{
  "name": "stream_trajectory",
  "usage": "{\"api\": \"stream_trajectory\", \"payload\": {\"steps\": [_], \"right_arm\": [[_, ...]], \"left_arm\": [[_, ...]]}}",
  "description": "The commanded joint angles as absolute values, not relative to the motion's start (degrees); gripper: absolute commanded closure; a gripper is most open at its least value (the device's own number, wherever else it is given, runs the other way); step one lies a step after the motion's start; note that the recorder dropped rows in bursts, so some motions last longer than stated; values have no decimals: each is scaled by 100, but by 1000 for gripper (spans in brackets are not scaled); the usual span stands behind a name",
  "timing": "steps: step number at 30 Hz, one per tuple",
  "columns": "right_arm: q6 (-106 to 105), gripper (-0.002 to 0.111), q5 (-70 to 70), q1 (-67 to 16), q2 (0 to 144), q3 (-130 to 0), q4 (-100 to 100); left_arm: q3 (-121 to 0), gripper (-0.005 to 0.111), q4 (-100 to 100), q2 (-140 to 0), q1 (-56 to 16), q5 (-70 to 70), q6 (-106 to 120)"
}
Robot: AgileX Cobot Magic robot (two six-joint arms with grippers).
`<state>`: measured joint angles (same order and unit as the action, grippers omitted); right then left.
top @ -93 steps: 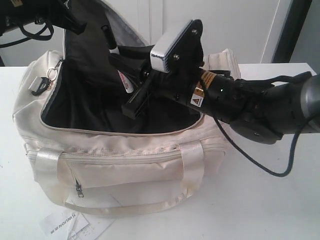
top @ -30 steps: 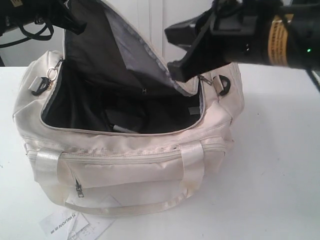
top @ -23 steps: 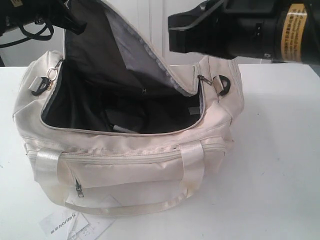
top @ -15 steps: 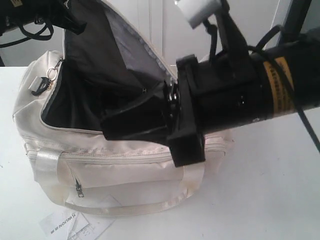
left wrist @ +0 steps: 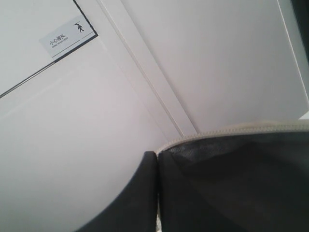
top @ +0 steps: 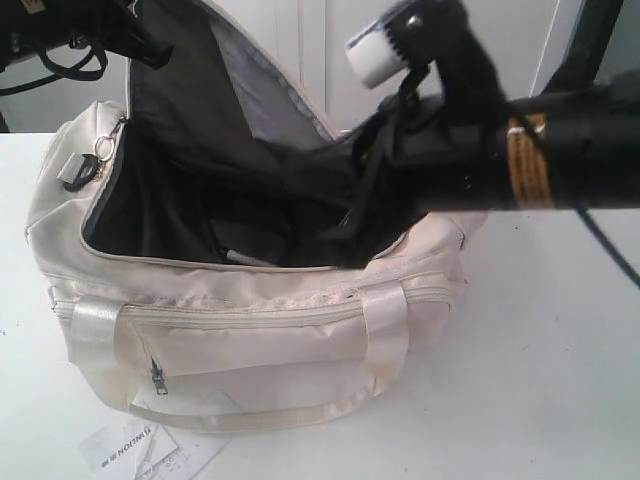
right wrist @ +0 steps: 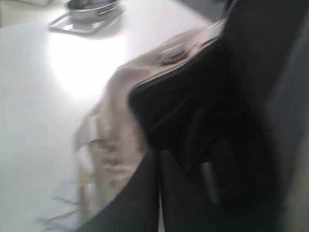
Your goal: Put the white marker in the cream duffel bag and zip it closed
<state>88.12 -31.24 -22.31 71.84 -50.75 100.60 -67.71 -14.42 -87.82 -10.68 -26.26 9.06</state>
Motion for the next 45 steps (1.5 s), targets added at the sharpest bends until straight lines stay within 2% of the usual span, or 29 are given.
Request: {"api": "stream_trajectory", "payload": {"steps": [1, 8, 11, 15, 21, 25, 31, 37, 39, 42, 43, 45], "right_arm": [[7408, 108, -634, -2202, 6340, -5088, 9995], [6479, 108, 4626, -2202, 5948, -5077, 9560], [4926, 108, 5324, -2164, 5948, -5077, 7908], [2203, 108, 5007, -2151, 5961, -5077, 4465], [-3475, 108, 4199, -2151, 5961, -5077, -1803], [-6256, 108, 3820, -2151, 5975, -5077, -4226], [-6618, 108, 2097, -2151, 6211, -5077, -5155], [-6571, 108, 2060, -2161, 6842, -5077, -5286], [-6571, 104, 2199, -2161, 7088, -5077, -5371], [-6571, 91, 2220, -2192, 7364, -5088, -5564], [-6571, 87, 2220, -2205, 7420, -5097, -5573], [-6571, 79, 2247, -2224, 7533, -5161, -5586]], "left_arm": [[-6811, 107, -1373, -8759, -1045, -2735, 902], [-6811, 107, -1373, -8759, -1045, -2687, 902], [-6811, 107, -1373, -8759, -1045, -2641, 902], [-6811, 107, -1373, -8759, -1045, -2522, 891], [-6811, 107, -1373, -8734, -1045, -2434, 722], [-6811, 107, -1365, -8660, -1045, -1903, 323], [-6811, 107, -1365, -8539, -1045, -615, -322], [-6811, 107, -1365, -8352, -1045, 72, -686], [-6825, 107, -1365, -8300, -1045, 400, -686], [-6882, 105, -1365, -8301, -1045, 931, -661], [-6882, 102, -1365, -8290, -1045, 1029, -633], [-6882, 88, -1365, -8268, -1045, 1282, -631]]}}
